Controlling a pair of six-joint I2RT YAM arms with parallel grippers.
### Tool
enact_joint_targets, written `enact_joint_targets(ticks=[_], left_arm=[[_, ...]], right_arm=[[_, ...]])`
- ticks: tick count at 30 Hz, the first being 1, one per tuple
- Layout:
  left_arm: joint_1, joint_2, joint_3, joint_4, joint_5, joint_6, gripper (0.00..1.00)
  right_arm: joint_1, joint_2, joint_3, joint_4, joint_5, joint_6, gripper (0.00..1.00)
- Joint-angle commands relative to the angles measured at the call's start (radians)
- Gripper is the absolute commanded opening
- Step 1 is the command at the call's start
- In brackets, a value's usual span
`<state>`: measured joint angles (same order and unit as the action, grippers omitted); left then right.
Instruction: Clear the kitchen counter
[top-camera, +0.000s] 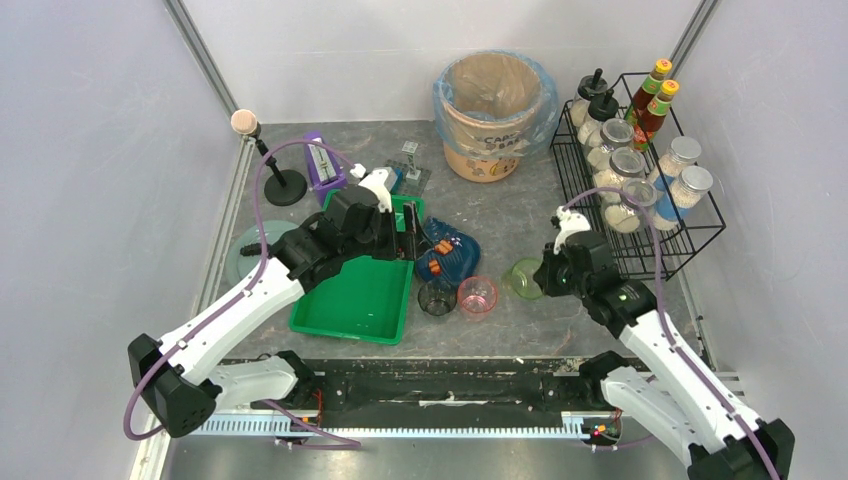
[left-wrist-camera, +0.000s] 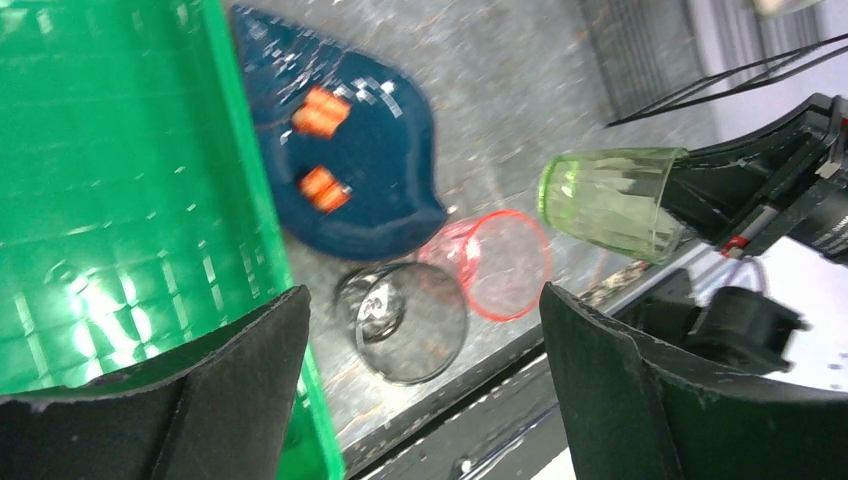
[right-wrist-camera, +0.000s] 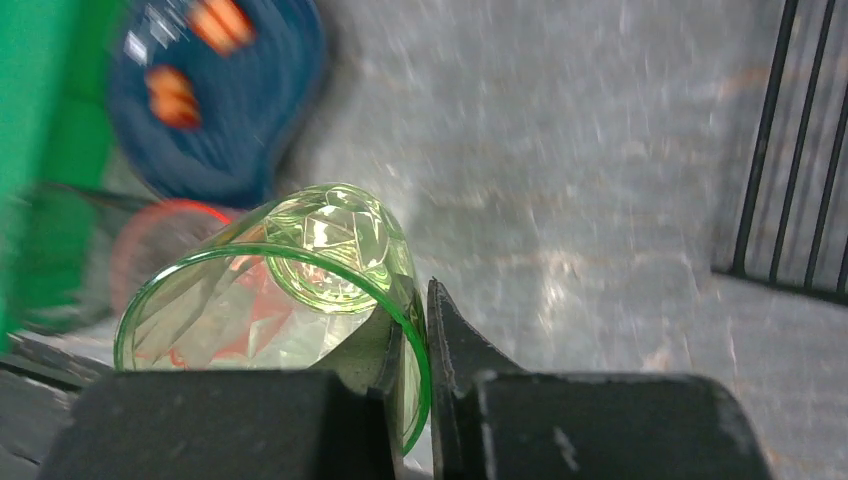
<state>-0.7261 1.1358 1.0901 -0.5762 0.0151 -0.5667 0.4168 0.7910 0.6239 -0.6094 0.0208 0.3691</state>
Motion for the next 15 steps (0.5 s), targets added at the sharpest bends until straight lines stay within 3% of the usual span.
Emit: enact_joint_targets(ticks=[1,15], left_arm=[[-0.003,-0.039,-0.009,0.229,0.083,-0.087,0.91],[-0.009,0.014,-0.128,0.745,0.351,-0.58,0.95]], right_arm=[[0.001,-0.083,0.048,0.244,-0.016,0.092,0.0],[-0.001,-0.211,-0.138,0.908,-0.281,0.347,0.0]])
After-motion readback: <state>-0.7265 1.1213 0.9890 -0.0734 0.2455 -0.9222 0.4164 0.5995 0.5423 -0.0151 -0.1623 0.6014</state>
